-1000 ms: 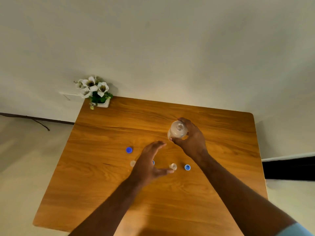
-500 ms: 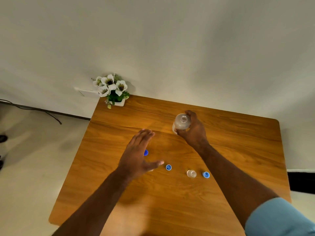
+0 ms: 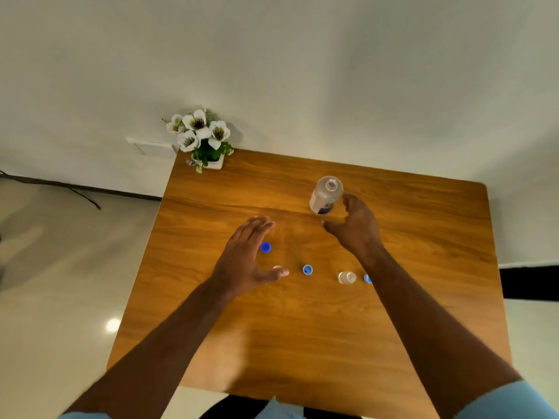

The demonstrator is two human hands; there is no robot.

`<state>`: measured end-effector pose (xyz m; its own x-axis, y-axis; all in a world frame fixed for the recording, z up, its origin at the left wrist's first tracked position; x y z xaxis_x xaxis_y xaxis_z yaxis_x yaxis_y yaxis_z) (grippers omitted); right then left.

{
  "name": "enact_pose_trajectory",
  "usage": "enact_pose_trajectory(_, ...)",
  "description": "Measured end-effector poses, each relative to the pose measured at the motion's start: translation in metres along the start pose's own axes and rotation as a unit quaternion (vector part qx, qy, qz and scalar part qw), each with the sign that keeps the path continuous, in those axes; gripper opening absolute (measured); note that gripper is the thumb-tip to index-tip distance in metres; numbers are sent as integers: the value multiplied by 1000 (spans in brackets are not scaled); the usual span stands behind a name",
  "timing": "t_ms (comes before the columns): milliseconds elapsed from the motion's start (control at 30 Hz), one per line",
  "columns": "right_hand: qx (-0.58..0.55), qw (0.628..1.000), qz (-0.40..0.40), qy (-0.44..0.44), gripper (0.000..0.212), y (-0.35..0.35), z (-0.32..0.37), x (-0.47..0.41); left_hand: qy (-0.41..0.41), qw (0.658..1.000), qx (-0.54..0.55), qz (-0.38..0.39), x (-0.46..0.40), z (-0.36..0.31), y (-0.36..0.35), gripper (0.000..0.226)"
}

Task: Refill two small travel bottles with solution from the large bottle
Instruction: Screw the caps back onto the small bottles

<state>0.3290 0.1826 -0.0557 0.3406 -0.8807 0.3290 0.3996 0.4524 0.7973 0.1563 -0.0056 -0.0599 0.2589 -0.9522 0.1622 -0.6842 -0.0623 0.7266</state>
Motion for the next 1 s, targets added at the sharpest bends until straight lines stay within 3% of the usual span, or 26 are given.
enact_pose_trajectory(100, 59, 997, 10, 53, 63, 2, 21, 43, -17, 1000, 4, 13, 9, 7, -4, 102)
enact_pose_trajectory(233, 101, 991, 62, 69, 48, -30, 36, 86, -30, 999, 23, 32, 21, 15, -16, 95)
enact_pose_trajectory(433, 127, 988, 83, 11, 48, -80, 16, 113, 25, 995, 76, 58, 28, 34, -45, 72)
enact_pose_trajectory(600, 135, 988, 65, -22, 55, -104, -6, 109, 47, 992, 106, 51, 23, 46, -66, 65)
enact_pose_trajectory(1000, 151, 987, 49, 11, 21, -113, -20, 93, 37, 990, 132, 26, 10, 46, -81, 42)
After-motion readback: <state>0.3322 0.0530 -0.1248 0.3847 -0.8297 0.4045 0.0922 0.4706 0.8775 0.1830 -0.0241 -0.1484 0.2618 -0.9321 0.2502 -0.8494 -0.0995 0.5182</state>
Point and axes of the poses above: each hand's wrist, its own x-axis away from the middle knuckle, its own y-axis out of the back of the hand, z = x × y, the point moved 9 cm from there along -x, towards the middle knuckle, and after that the axes turned 4 degrees about x, right-handed, at the moved point
